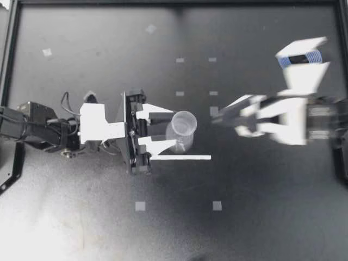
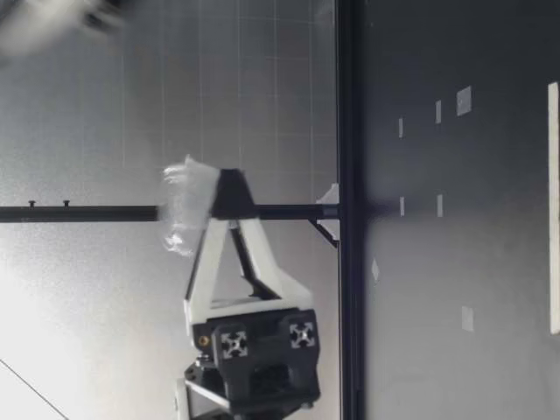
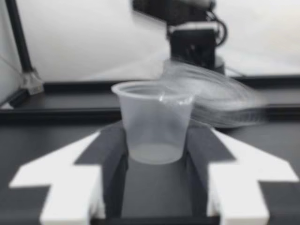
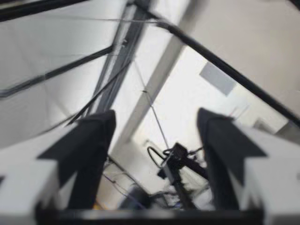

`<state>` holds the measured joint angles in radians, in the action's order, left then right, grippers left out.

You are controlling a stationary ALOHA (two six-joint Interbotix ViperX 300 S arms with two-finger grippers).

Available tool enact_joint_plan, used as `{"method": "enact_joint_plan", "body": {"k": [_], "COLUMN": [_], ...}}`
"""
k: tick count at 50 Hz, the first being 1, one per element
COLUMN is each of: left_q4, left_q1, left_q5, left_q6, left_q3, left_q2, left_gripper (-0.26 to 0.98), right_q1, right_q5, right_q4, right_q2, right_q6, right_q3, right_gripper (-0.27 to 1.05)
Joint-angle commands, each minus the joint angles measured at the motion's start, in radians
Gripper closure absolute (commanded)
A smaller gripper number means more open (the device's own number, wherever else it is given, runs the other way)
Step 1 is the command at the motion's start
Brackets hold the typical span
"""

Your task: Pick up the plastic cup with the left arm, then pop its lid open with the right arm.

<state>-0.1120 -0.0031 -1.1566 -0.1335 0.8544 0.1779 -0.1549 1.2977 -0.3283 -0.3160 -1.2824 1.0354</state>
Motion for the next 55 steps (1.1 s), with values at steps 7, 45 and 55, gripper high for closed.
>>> {"method": "enact_joint_plan", "body": {"k": [7, 45, 55], "left_q4": [0.002, 0.002, 0.002], "left_q1": [0.002, 0.003, 0.002], "left_q5": [0.008, 0.051, 0.051], "left_q6": [0.003, 0.018, 0.018], "left_q3": [-0.015, -0.034, -0.032], "left_q2": [-0.012, -0.014, -0.015], "left_gripper": [0.46, 0.46, 0.46], "right_q1": [-0.025, -0.026, -0.026], "right_q5": [-0.288, -0.672, -0.667], "right_q4": [0.035, -0.067, -0.067], "right_q2": [-0.210, -0.253, -0.267], "right_q6": [0.144, 0.943, 0.942], "right_q3": [0.064, 0.117, 0.118], "right_gripper": [0.08, 0.08, 0.08]}}
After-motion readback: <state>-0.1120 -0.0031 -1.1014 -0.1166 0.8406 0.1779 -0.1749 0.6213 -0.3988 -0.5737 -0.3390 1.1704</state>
